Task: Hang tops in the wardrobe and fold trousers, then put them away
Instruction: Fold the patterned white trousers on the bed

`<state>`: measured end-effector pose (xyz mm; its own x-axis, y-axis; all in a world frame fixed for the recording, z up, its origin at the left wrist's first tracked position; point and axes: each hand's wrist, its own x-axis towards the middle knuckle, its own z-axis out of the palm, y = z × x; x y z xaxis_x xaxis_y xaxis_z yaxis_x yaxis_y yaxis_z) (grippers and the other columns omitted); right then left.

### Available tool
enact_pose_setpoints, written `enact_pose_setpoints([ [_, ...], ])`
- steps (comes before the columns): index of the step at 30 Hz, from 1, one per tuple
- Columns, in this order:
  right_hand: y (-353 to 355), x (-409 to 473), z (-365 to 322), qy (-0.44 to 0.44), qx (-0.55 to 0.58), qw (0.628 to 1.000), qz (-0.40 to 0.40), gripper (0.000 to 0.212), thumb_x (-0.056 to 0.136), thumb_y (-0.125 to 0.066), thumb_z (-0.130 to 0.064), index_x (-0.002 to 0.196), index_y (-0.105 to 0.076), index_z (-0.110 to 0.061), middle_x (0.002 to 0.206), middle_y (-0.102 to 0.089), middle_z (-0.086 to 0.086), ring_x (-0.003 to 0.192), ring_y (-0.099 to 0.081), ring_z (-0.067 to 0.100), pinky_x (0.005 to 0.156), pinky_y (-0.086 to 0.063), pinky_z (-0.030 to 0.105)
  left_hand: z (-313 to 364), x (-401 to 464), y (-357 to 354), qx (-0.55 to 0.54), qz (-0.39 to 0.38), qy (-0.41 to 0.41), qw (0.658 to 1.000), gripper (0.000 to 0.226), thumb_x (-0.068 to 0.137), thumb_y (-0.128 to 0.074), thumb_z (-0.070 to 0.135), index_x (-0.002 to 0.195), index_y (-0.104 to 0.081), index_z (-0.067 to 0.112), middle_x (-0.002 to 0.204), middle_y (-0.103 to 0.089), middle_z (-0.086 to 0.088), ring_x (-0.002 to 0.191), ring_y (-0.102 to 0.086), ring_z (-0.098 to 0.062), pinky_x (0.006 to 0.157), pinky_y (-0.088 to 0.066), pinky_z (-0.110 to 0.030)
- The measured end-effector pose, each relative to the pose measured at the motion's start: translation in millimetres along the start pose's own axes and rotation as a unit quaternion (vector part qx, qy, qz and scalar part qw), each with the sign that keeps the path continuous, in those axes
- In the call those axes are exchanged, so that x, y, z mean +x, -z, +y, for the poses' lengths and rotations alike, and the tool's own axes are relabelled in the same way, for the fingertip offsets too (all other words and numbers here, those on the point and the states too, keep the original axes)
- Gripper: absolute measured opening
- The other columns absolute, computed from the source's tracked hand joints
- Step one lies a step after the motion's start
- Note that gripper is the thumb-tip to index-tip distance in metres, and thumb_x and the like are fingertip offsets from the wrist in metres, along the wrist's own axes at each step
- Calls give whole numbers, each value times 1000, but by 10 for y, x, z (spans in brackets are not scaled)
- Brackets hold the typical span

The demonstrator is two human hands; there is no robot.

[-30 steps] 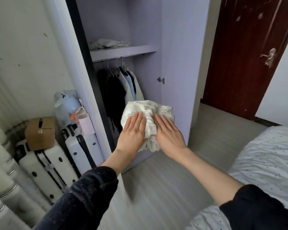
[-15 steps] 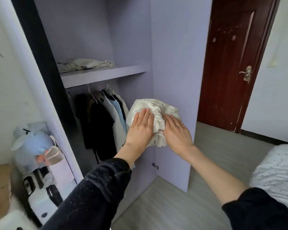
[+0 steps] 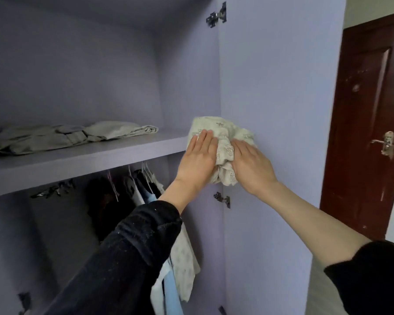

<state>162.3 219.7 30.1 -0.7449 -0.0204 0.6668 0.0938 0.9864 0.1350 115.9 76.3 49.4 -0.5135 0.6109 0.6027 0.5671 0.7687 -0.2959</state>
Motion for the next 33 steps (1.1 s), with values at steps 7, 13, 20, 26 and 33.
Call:
enact_pose_setpoints([
  [7,-514,1536,78,75,18,996,48,48,98,-38,-15,144,-27,-2,144,-38,12,132,-36,28,108,-28,37,-813,1036,-431,22,28,88,996,66,98,-42,28,149,-7,4,158,-3,-12,146,1,-23,119,1,-36],
  [13,-916,2711,227,96,-43,991,83,44,98,-33,-13,141,-30,-3,139,-43,14,128,-40,31,105,-31,43,-1402,1954,-950,-57,79,137,986,65,97,-46,28,149,-13,9,159,-4,-5,146,0,-20,111,-25,-45],
  [20,-1119,3909,230,87,-137,980,114,38,95,-36,-17,131,-39,-4,127,-50,16,119,-45,33,98,-32,47,-2170,2985,-1548,-216,191,105,952,65,92,-52,15,147,-19,6,158,-8,-10,146,-5,-24,112,-23,-40],
  [26,-2055,4484,-230,99,-101,990,-7,36,96,-34,-21,130,-43,-12,130,-50,9,121,-47,29,98,-35,43,-2940,3090,-2437,-143,-11,142,979,69,93,-47,22,148,-8,4,155,-8,-17,144,-1,-32,117,-10,-40],
  [33,-3074,4829,-507,136,116,932,-317,42,104,-22,-19,139,-40,-2,147,-37,16,135,-36,27,102,-26,26,-3403,3056,-2724,-105,-346,147,921,87,93,-46,50,149,13,18,158,13,-5,146,10,-21,119,-3,-38],
])
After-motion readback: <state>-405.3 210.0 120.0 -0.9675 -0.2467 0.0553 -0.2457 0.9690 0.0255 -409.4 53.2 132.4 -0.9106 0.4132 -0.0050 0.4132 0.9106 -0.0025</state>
